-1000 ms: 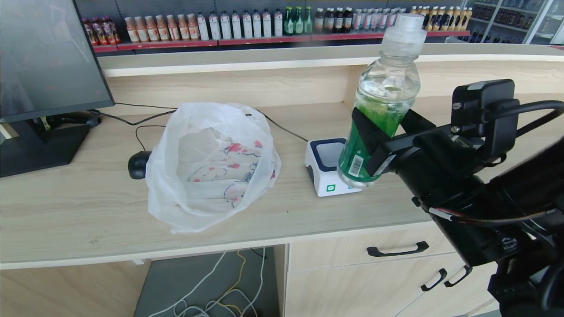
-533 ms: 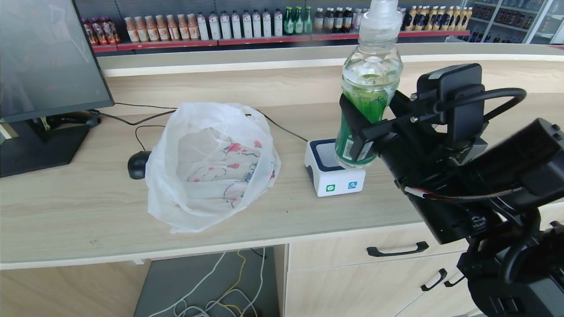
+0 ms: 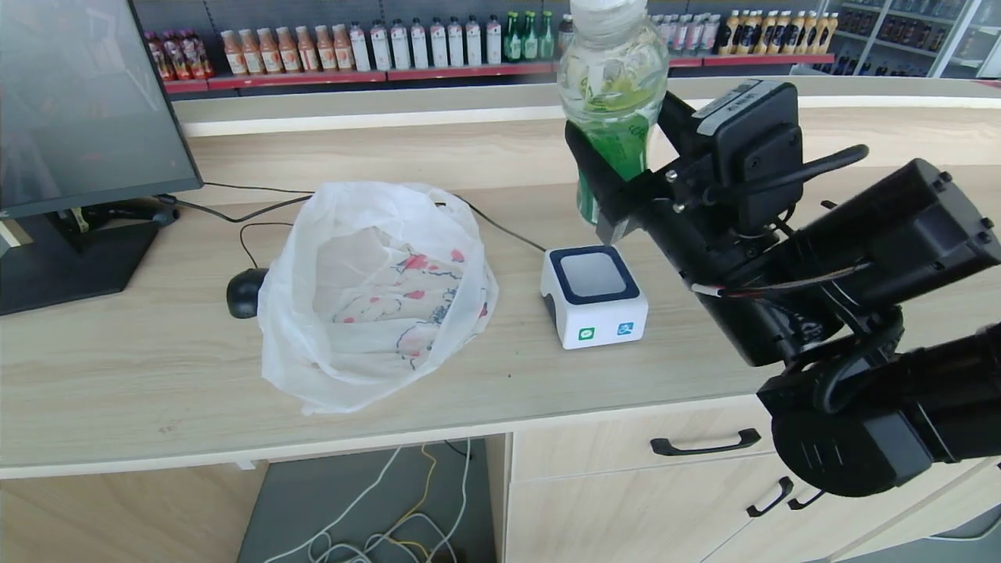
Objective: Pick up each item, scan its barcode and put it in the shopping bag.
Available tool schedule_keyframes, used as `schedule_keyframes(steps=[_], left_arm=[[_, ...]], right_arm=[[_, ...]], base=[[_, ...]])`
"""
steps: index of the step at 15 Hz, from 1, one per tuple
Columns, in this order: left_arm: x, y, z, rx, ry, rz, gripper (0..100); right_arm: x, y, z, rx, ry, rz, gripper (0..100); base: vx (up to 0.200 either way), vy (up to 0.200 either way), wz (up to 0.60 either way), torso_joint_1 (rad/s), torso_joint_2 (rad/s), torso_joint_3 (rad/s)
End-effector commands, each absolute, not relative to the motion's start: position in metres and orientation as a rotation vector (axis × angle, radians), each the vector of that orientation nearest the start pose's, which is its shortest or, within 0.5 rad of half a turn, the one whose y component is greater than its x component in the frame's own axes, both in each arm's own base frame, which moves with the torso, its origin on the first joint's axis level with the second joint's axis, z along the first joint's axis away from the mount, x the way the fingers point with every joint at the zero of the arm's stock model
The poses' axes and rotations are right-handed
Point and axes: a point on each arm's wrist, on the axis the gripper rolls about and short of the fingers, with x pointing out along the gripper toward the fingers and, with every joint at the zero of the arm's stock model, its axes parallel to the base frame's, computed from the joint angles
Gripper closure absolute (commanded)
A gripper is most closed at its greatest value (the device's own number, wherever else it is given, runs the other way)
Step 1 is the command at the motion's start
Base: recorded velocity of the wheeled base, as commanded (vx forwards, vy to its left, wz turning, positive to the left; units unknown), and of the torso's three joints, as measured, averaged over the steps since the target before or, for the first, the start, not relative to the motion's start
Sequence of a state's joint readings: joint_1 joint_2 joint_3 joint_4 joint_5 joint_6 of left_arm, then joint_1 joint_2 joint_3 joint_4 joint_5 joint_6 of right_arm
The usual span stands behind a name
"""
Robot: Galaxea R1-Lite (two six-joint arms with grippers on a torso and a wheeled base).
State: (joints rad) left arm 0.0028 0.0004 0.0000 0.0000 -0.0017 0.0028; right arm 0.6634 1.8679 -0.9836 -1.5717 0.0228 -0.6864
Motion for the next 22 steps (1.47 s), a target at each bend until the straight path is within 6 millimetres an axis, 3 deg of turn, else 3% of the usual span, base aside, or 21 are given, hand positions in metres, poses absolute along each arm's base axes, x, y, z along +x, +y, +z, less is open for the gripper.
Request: schedule_keyframes(steps=[1,4,13,20,22], left_arm=[[-0.023,0.000,0.075,0.003,0.000,0.002,0],[-0.023,0.000,0.075,0.003,0.000,0.002,0],[-0.023,0.000,0.075,0.003,0.000,0.002,0],[-0.023,0.000,0.075,0.003,0.000,0.002,0],[-0.023,0.000,0.075,0.003,0.000,0.002,0]], right_arm=[[0.284,0.199,0.256,-0.506,-0.877,0.421,100],[0.297,0.198,0.238,-0.661,-0.959,0.589,100],[0.311,0.201,0.217,-0.775,-1.002,0.684,100],[0.322,0.167,0.223,-0.878,-1.060,0.700,100],[0.322,0.167,0.223,-0.884,-1.074,0.715,100]], base=[[0.000,0.000,0.00,0.000,0.00,0.000],[0.000,0.000,0.00,0.000,0.00,0.000],[0.000,0.000,0.00,0.000,0.00,0.000],[0.000,0.000,0.00,0.000,0.00,0.000],[0.000,0.000,0.00,0.000,0.00,0.000]])
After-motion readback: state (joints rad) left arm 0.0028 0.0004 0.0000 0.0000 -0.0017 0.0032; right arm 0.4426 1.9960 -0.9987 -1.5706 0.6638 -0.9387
